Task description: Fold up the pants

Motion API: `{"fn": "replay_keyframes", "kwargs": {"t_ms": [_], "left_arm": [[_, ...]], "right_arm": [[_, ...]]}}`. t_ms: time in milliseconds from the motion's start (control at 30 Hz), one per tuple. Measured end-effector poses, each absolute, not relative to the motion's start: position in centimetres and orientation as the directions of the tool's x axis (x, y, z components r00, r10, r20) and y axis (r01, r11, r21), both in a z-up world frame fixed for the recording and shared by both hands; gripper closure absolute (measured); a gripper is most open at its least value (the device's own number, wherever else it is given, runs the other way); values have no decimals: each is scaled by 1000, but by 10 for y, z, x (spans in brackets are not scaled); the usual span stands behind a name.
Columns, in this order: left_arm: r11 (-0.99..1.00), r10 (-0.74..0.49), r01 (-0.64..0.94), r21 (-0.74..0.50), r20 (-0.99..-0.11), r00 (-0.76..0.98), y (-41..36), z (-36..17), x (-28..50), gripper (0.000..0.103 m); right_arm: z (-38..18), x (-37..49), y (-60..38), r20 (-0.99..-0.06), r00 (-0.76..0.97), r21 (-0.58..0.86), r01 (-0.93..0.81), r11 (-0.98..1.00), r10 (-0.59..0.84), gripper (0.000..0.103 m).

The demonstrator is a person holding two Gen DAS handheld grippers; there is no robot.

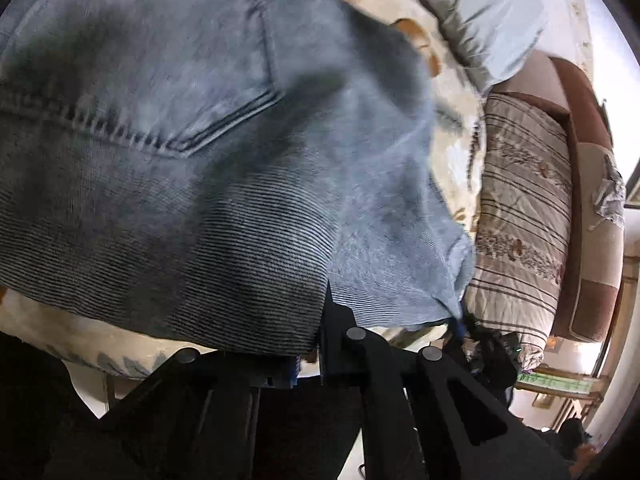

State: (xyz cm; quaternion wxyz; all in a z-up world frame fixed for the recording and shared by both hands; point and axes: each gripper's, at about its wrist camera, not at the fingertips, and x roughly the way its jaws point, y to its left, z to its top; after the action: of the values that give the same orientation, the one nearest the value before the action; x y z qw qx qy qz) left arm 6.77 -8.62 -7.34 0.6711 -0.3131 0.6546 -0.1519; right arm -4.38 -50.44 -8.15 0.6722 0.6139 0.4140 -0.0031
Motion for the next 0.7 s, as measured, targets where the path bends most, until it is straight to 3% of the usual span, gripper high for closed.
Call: {"fn": "replay_keyframes", "kwargs": {"t_ms": [100, 200, 433, 500, 600, 700], "left_arm": [[739, -643, -146, -658, -753, 139, -93, -49, 68, 98], [769, -619, -76, -635, -769, 161, -109, -37, 66, 98], [820, -558, -120, -560, -828, 49, -117, -85, 61, 98], [831, -545, -119, -544, -838, 26, -121, -92, 59, 98], [838, -540, -88, -538, -842, 9, -123, -89, 57, 96], [847, -531, 27, -530, -847, 9, -118, -71, 49, 93]], "right_arm": [[-7, -24, -512, -529, 740, 821, 320, 473, 416, 93], [50, -26, -505, -522, 800, 697, 200, 689, 295, 93], [-39, -46, -510, -717, 636, 614, 381, 692, 286, 93], [-64, -56, -513, -749, 588, 604, 418, 679, 304, 87], [-72, -73, -526, -754, 573, 608, 425, 670, 321, 81], [-44, -87, -540, -727, 635, 593, 388, 705, 262, 74]]}}
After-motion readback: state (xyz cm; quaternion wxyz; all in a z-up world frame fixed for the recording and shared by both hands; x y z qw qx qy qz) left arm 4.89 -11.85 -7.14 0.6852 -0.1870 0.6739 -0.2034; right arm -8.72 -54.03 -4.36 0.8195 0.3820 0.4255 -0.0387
